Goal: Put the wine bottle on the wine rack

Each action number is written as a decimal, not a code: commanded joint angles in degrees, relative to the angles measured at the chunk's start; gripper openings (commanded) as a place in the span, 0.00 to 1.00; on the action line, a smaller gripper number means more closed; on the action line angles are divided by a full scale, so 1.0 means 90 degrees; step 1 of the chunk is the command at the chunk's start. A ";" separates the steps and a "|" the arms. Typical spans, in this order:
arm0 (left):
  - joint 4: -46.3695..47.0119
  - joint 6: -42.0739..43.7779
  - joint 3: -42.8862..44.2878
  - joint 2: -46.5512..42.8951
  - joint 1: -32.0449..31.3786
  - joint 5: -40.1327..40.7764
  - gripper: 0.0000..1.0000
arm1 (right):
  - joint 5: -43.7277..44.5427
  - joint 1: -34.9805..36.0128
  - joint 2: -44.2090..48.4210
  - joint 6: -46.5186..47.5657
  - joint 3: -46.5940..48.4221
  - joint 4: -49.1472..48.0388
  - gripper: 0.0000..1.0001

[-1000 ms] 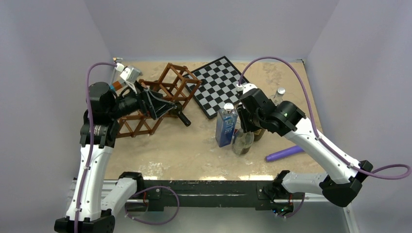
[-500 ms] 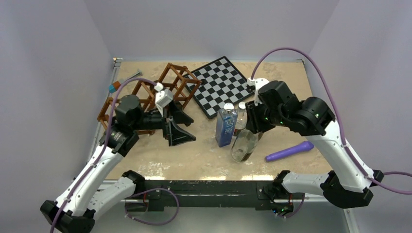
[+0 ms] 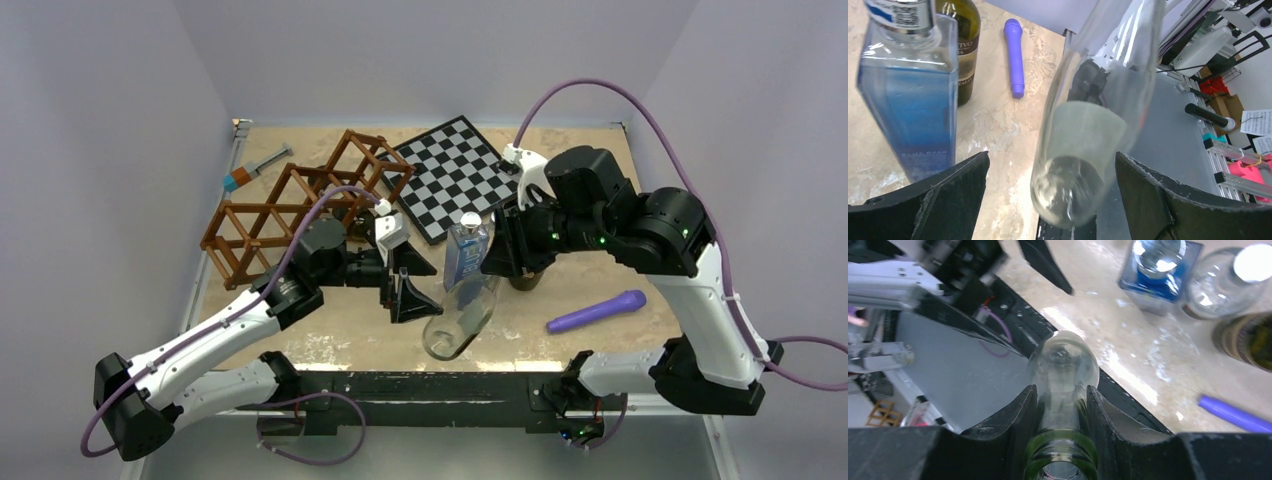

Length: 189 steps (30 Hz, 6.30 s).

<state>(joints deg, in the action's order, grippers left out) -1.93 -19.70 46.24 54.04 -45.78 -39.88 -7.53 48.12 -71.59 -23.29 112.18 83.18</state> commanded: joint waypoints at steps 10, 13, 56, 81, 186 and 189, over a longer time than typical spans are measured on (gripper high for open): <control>0.1460 0.0244 -0.0528 0.0175 -0.0490 -0.0370 0.99 | -0.0940 0.0358 -0.0737 -0.1053 0.1641 -0.1371 0.00; 0.1600 0.0274 -0.0603 0.0193 -0.0490 -0.0633 0.99 | -0.0876 0.0364 -0.0776 -0.1056 0.1652 -0.1495 0.00; -0.0962 0.4817 0.0918 -0.0486 -0.0480 0.2151 0.00 | 0.0508 0.0564 0.0998 -0.0481 -0.0571 -0.3668 0.94; -0.0262 1.0688 0.1123 -0.0806 -0.0480 0.4653 0.00 | 0.0519 0.1295 -0.1519 0.1026 0.2039 0.0341 0.77; -0.4388 0.2767 0.3049 -0.1508 -0.0338 0.8371 0.99 | 0.0857 0.1773 -0.0827 0.1181 -0.0337 -0.3412 0.00; -0.4609 0.1718 0.3368 -0.1312 -0.0082 0.8132 0.99 | 0.0856 0.1773 -0.0752 0.1061 -0.0665 -0.3621 0.00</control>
<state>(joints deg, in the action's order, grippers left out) -38.74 15.68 72.16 40.38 -48.77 28.60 2.39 64.01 -83.18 -12.38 107.61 69.43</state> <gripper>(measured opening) 0.994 0.453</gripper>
